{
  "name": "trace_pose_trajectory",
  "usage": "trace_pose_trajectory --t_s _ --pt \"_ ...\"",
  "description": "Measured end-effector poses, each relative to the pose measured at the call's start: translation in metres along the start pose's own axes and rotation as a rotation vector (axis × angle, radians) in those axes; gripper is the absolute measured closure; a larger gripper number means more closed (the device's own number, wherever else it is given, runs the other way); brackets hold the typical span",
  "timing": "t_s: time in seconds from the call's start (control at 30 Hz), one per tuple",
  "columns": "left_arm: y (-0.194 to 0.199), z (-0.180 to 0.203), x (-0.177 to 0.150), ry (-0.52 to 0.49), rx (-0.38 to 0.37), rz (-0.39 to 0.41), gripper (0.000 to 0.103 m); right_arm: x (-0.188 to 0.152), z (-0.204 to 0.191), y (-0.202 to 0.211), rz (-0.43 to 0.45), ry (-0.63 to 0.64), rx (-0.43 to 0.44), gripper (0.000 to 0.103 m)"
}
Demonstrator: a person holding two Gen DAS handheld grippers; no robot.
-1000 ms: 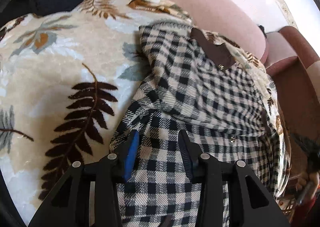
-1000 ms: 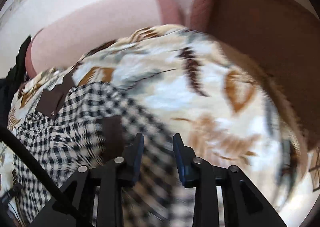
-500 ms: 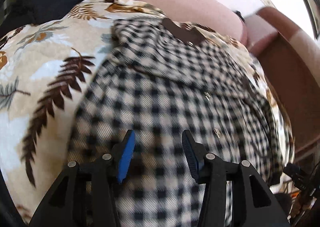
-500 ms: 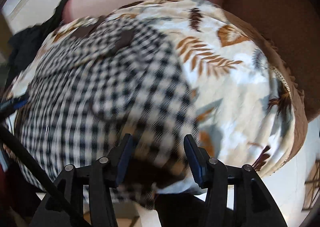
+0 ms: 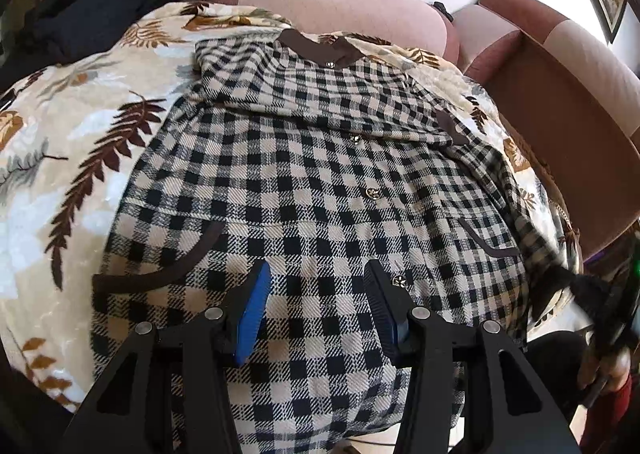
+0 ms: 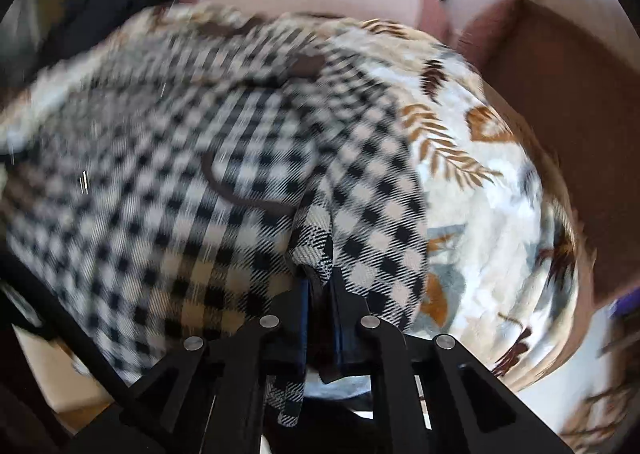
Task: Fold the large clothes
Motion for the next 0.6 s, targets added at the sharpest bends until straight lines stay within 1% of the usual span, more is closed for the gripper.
trace_pose_trajectory --t_s 0.03,0.07,0.2,0.27,0.33,0.37,0.43,0.5,0.6 --pt "0.004 0.0 0.001 0.003 -0.002 0.006 0.056 0.005 0.015 0.005 0.023 -0.062 0.002 0.094" --pt "0.007 -0.001 0.001 0.004 -0.004 0.01 0.056 0.013 0.04 0.013 0.052 -0.156 -0.004 0.095" --pt "0.021 -0.007 0.002 0.012 0.0 0.036 0.056 0.029 0.127 0.03 0.12 -0.431 -0.084 0.094" --pt "0.027 -0.012 0.004 0.024 0.003 0.047 0.056 0.036 0.164 0.039 0.152 -0.559 -0.101 0.094" --pt "0.033 -0.017 0.007 0.039 0.002 0.058 0.056 0.045 0.178 0.043 0.169 -0.619 -0.116 0.094" --pt "0.034 -0.019 0.009 0.043 0.001 0.061 0.055 0.054 0.18 0.047 0.182 -0.63 -0.128 0.094" --pt "0.033 -0.023 0.016 0.048 0.002 0.057 0.051 0.069 0.173 0.05 0.19 -0.625 -0.122 0.094" --pt "0.028 -0.026 0.026 0.053 0.001 0.051 0.051 0.087 0.152 0.05 0.193 -0.6 -0.08 0.094" --pt "0.017 -0.031 0.046 0.044 0.002 0.059 0.051 0.124 0.101 0.035 0.185 -0.53 0.009 0.094"
Point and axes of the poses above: each gripper's, at about its wrist camera, not at the fingertips, and y roughly against the way its jaws point, z to its right, x to its top, the point moved 8 cm from there along -y, roughly the way its jaws point, and after that the axes turned 1 degree about z, right-handed, at the moved point
